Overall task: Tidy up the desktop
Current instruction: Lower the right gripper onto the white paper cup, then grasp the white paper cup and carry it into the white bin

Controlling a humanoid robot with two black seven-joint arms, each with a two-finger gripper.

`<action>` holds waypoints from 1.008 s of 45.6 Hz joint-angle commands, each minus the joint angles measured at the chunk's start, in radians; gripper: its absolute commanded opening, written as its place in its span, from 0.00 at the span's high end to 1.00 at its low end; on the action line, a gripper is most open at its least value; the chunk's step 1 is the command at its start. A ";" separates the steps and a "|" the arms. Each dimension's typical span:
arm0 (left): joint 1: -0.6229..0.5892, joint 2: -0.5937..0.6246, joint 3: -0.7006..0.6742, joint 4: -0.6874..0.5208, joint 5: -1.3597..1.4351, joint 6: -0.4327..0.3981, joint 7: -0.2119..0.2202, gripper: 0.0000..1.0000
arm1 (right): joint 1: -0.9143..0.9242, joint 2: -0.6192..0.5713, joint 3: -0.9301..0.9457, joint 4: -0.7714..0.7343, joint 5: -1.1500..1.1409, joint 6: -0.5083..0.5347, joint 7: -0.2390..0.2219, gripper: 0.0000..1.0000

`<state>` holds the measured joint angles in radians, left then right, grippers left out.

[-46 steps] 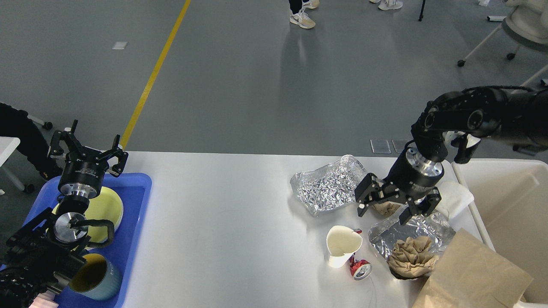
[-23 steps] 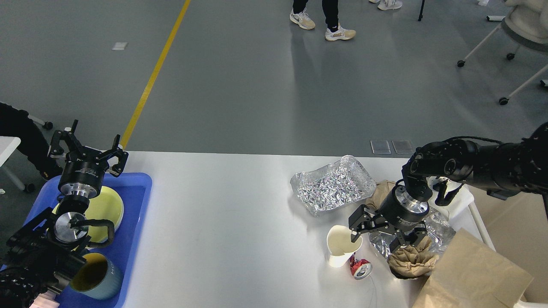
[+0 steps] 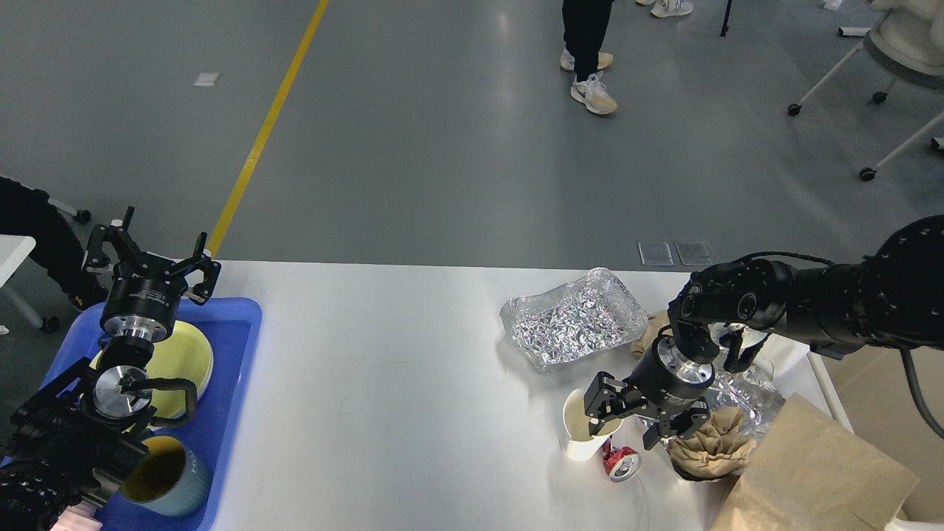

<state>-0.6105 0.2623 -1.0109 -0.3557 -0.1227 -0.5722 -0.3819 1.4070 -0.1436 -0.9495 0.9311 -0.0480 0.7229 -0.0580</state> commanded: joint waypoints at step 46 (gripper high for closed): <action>0.000 0.000 0.000 0.000 0.000 0.000 0.000 0.03 | 0.365 -0.392 0.152 0.173 0.040 -0.008 0.003 1.00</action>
<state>-0.6105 0.2624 -1.0109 -0.3559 -0.1227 -0.5722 -0.3819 1.6711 -0.4511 -0.8211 1.1040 -0.0093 0.7104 -0.0556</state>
